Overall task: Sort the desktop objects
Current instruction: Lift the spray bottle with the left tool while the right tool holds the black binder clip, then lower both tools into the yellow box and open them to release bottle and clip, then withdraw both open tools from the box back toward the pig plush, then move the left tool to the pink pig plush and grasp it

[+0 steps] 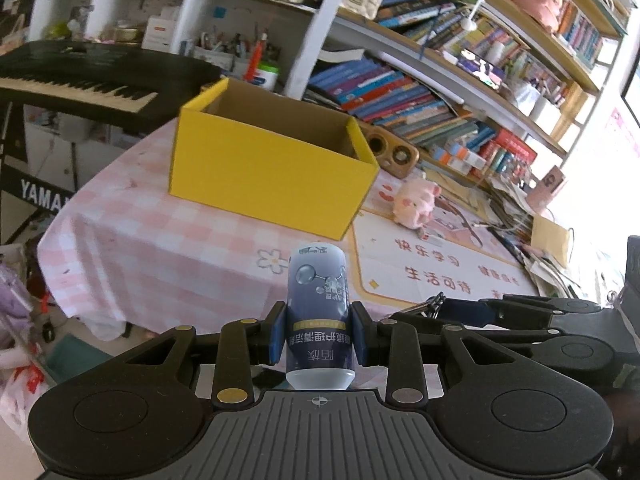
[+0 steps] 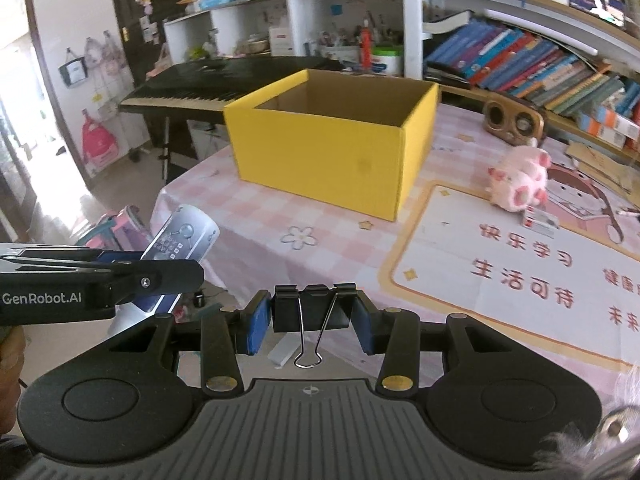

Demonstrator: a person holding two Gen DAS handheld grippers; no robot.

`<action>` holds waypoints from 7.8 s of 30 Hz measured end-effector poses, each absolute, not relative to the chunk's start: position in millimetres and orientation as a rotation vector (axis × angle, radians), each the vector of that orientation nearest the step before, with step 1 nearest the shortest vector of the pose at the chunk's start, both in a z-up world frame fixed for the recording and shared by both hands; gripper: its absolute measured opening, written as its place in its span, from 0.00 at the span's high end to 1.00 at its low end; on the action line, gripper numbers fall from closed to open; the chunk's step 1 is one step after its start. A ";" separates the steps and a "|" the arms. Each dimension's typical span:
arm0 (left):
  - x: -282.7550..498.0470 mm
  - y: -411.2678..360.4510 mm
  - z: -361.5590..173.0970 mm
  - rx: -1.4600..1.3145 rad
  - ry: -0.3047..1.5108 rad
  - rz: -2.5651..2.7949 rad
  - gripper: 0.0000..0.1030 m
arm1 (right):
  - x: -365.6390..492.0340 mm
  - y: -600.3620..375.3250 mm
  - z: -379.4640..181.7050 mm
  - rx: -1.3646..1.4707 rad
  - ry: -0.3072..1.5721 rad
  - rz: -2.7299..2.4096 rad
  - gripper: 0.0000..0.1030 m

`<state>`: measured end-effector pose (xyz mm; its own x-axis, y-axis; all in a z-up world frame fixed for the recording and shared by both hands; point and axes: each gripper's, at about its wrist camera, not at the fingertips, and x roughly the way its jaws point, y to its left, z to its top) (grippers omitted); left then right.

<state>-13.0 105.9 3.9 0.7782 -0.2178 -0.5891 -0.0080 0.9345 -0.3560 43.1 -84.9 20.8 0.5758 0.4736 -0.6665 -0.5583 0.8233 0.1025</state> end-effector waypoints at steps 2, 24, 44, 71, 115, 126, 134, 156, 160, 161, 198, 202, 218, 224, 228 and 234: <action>-13.5 109.2 3.9 -0.359 0.671 -0.107 0.69 | 43.8 -79.4 21.6 -0.132 0.740 0.618 0.60; 29.8 131.8 7.1 -0.425 0.632 -0.035 0.70 | 93.5 -59.5 26.2 -0.169 0.722 0.675 0.60; 159.8 142.5 71.9 -0.326 0.421 0.027 0.69 | 233.9 -50.5 99.9 -0.054 0.463 0.656 0.60; 276.6 120.0 -20.9 -0.146 0.790 0.097 0.69 | 363.3 17.6 32.7 -0.296 0.670 0.749 0.60; 181.6 122.8 41.9 -0.149 0.444 0.263 0.05 | 322.4 -44.5 66.4 -0.134 0.562 0.599 0.28; 144.9 120.0 42.8 -0.161 0.453 0.276 0.03 | 269.1 -85.4 64.4 -0.072 0.543 0.482 0.28; 107.9 115.7 38.9 -0.167 0.469 0.257 0.02 | 214.1 -103.4 56.4 -0.052 0.557 0.433 0.28; 17.2 105.0 16.4 -0.172 0.554 0.206 0.01 | 82.3 -104.2 26.5 -0.118 0.605 0.421 0.28; 6.5 105.4 14.7 -0.155 0.558 0.222 0.01 | 68.4 -97.2 22.1 -0.115 0.619 0.437 0.28; 3.4 105.7 13.7 -0.157 0.563 0.222 0.01 | 64.0 -95.0 20.5 -0.117 0.623 0.442 0.28; 5.0 64.5 -2.8 -0.065 0.684 0.080 0.01 | 30.5 -111.4 3.6 -0.122 0.706 0.369 0.21; 11.3 54.3 -3.2 -0.053 0.686 0.038 0.01 | 31.3 -122.7 3.1 -0.109 0.709 0.327 0.21; 42.4 9.8 -7.8 -0.024 0.708 -0.079 0.01 | 41.9 -169.1 2.1 -0.082 0.732 0.201 0.20; 61.0 -6.6 -9.4 -0.028 0.719 -0.091 0.01 | 57.1 -186.8 0.0 -0.081 0.752 0.185 0.20; 74.1 -19.7 -11.4 -0.023 0.728 -0.096 0.01 | 69.6 -198.9 -1.3 -0.078 0.764 0.179 0.20; 97.5 -39.1 -13.7 -0.012 0.740 -0.104 0.01 | 94.0 -217.8 -4.0 -0.072 0.783 0.172 0.20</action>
